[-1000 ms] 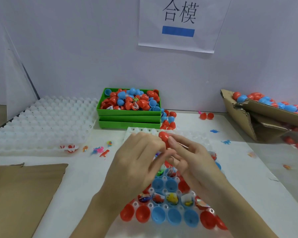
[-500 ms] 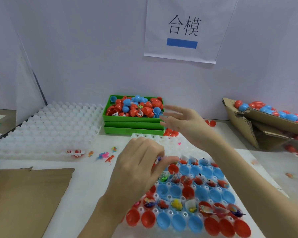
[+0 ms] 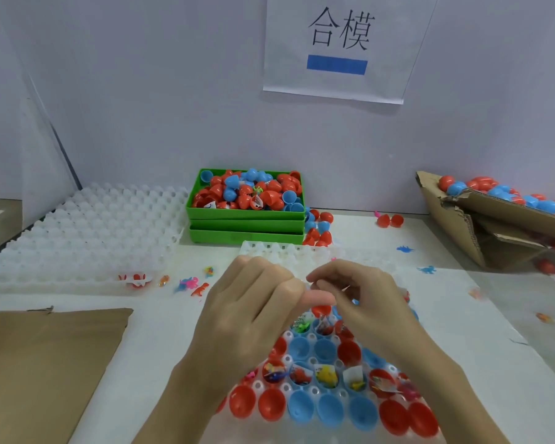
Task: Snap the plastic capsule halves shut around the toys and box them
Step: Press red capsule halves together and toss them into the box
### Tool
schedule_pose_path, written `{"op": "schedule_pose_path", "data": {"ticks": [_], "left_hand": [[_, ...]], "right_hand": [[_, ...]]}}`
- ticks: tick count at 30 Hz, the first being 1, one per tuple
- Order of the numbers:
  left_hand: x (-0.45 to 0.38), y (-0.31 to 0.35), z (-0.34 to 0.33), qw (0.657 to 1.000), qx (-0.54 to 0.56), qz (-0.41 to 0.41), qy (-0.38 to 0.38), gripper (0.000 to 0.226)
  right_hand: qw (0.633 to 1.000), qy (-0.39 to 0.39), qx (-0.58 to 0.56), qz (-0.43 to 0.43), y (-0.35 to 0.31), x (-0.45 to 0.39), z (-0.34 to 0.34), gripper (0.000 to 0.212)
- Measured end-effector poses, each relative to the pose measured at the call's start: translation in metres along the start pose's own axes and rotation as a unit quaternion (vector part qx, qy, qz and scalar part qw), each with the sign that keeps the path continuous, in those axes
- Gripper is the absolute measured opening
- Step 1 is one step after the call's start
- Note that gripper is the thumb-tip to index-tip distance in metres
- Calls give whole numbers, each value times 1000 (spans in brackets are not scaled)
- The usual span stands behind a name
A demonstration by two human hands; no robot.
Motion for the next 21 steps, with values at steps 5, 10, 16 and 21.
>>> {"op": "schedule_pose_path", "data": {"ticks": [5,10,16,21], "left_hand": [[3,-14,0,999,-33,32,-24,30],[8,-55,16,983,-83,160,-22,17],[34,-90,8,913,-48,382,-132,22],[44,-88,-7,868,12,457,-193,28]], "right_hand": [[999,11,22,32,-4,10,-5,20],[998,-6,55,21,-9,9,-10,21],[992,-55,100,46,-22,8,-27,23],[994,-48,92,35,-22,9,-24,22]]}}
Point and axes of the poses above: each hand's wrist, its own x-axis away from the middle knuckle, its own z-axis out of the back of the hand, y = z × x, the point moved 5 cm from there along -x, towards the middle knuckle, and after that the axes turned 13 degrees about x, right-handed, at the moved point
